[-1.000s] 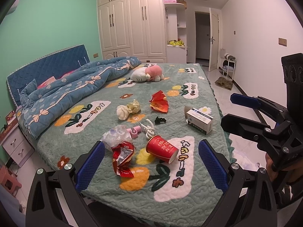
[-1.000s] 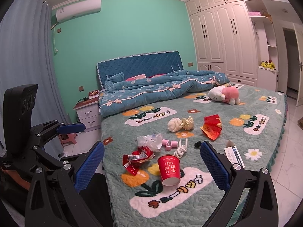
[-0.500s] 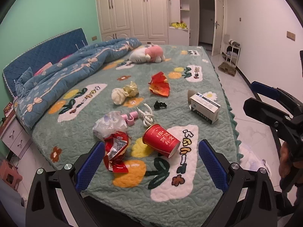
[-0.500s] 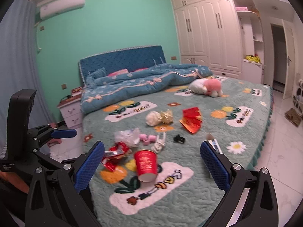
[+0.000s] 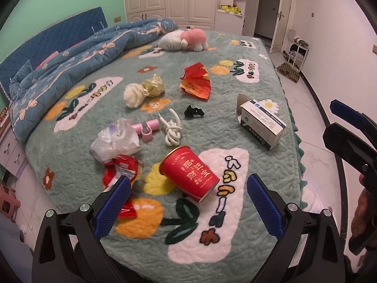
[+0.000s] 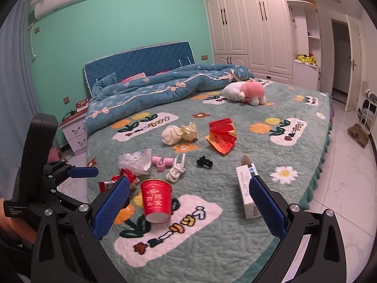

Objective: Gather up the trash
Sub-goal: 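Grasp the red LUCKY DAYS paper cup with the left gripper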

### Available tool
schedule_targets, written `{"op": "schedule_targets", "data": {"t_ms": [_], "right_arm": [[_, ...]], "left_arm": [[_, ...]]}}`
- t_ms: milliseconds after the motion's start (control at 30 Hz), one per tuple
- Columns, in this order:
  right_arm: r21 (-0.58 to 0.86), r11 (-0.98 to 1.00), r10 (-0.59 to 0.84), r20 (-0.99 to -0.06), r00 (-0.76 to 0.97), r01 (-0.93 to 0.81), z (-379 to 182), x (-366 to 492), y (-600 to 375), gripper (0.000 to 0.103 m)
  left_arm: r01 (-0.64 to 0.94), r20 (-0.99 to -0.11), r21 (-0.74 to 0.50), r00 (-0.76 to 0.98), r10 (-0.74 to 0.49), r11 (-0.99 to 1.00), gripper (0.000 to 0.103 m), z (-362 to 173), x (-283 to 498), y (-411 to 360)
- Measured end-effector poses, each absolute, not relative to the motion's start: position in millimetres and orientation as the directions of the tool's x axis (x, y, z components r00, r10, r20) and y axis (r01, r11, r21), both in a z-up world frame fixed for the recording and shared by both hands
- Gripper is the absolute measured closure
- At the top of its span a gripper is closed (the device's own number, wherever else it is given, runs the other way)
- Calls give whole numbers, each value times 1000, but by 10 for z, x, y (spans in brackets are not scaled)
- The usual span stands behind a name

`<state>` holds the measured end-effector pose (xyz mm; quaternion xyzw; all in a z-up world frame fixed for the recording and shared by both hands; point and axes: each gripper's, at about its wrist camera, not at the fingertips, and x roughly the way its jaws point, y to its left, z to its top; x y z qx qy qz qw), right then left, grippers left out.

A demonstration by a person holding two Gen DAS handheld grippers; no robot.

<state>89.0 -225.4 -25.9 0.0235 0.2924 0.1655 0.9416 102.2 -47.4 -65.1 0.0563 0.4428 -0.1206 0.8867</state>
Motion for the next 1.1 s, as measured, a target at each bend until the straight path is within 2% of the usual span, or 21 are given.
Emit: {"op": "schedule_targets", "data": {"t_ms": [333,933,1100], "right_arm": [[96,952,285,-613,737,-289,-391,1200,-2367,4],[123,940,311,-692,652,-317,-695,1768,-2312,4],[130,942,305,-713,631,-309,-799,1903,-2349,4]], "left_arm": [[195,-842,-30,524,-130,980,6,-785,1233,-630],[-117,-942,-148,320,-104,982,6,-1446,1785,-486],[-98,-954,-146,279,-113,984,6,-1590,1856,-516]]}}
